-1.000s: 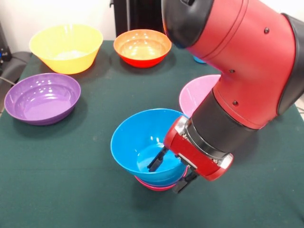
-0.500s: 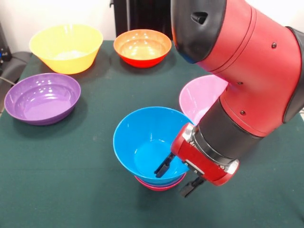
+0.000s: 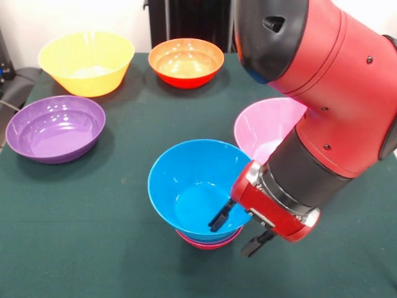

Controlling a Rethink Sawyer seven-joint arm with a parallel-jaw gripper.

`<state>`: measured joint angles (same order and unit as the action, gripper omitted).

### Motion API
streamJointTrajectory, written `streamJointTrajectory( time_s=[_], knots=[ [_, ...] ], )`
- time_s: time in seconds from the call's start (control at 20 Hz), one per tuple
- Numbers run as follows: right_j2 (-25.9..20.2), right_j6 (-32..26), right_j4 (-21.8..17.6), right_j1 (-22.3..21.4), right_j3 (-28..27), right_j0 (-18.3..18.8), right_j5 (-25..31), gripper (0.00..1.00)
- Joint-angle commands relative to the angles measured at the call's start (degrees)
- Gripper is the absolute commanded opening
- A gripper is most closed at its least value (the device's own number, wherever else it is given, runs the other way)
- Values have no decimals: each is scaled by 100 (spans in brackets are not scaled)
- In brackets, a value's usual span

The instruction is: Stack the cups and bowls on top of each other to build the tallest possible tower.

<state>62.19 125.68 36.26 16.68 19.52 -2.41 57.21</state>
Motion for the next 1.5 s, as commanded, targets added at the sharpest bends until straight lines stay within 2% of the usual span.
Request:
streamJointTrajectory(
  time_s=[0.05, 0.3, 0.55, 0.7, 0.9, 1.0, 1.2, 1.5],
  knots=[
    [-809, 742, -137, -544, 794, -314, -74, 100],
    [-1067, 471, -236, -955, 1244, -472, 9, 100],
    [-982, 351, -190, -1006, 973, -300, 251, 100],
    [-944, 134, -281, -1175, 1028, -264, 490, 100],
    [-1073, -193, -363, -1422, 1159, -213, 510, 100],
    [-1170, -202, -290, -1454, 1089, -144, 427, 100],
    [-1273, -119, -157, -1569, 997, -154, 684, 100],
    [-1345, 374, -192, -1912, 1478, -570, 799, 100]
  ],
)
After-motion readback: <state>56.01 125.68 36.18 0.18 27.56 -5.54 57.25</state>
